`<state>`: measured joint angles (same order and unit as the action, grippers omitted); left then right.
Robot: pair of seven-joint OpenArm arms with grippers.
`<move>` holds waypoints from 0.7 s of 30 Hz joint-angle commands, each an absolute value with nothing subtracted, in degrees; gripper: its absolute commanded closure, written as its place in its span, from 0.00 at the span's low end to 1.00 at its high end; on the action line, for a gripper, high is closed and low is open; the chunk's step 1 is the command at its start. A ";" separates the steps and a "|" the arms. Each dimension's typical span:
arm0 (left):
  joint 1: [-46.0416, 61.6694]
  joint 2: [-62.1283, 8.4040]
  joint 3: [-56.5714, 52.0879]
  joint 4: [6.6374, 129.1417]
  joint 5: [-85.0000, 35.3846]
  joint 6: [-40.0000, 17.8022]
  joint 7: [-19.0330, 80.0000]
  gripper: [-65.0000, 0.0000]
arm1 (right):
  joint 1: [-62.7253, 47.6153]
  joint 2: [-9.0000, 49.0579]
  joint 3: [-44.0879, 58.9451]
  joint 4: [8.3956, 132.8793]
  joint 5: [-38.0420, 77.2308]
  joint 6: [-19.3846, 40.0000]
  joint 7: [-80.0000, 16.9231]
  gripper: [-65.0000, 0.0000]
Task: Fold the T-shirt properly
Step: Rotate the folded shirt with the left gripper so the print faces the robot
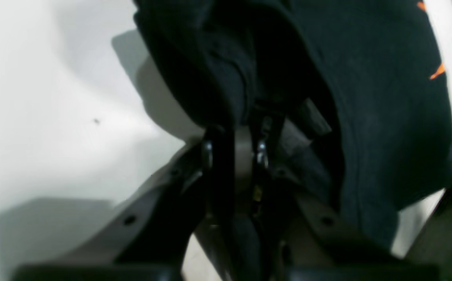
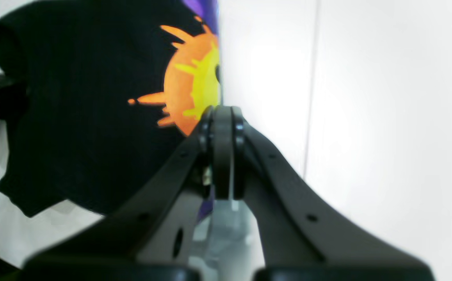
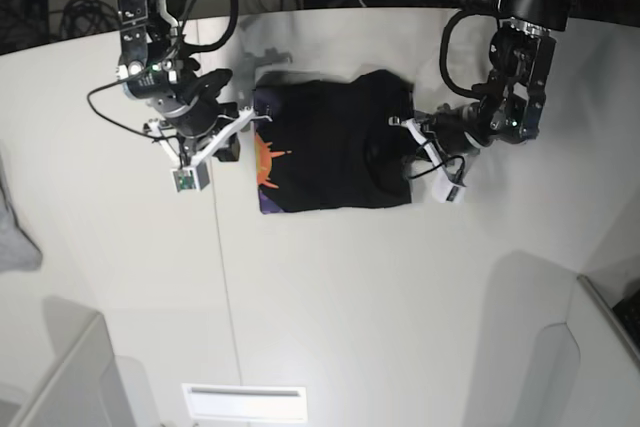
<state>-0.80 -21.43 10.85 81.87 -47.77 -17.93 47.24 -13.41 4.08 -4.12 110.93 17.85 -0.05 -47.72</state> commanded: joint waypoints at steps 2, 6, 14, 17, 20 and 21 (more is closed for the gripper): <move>-2.86 -24.66 14.90 83.65 -46.73 -17.63 48.31 1.00 | -13.41 4.26 -3.91 111.96 18.07 0.22 -46.11 1.00; -6.55 -29.23 23.25 85.58 -46.64 -17.63 48.31 1.00 | -14.90 4.26 -3.82 112.04 18.07 0.22 -45.93 1.00; -13.93 -32.40 35.21 85.49 -34.68 -17.98 48.31 1.00 | -18.42 3.74 2.15 113.89 18.07 0.13 -45.93 1.00; -14.81 -31.87 37.76 85.49 -24.75 -19.47 48.04 1.00 | -20.18 3.65 4.44 113.98 18.07 0.04 -44.70 1.00; -16.04 -29.67 38.46 84.88 -14.73 -26.24 47.87 1.00 | -23.16 1.80 6.73 113.98 18.07 0.04 -41.54 1.00; -16.22 -28.70 38.37 84.88 -10.68 -28.70 47.87 1.00 | -23.96 1.45 7.52 113.98 18.07 0.04 -40.92 1.00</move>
<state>-16.12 -27.86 38.33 85.34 -12.53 -29.52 44.80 -24.32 1.21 7.46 112.90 17.65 -0.08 -42.04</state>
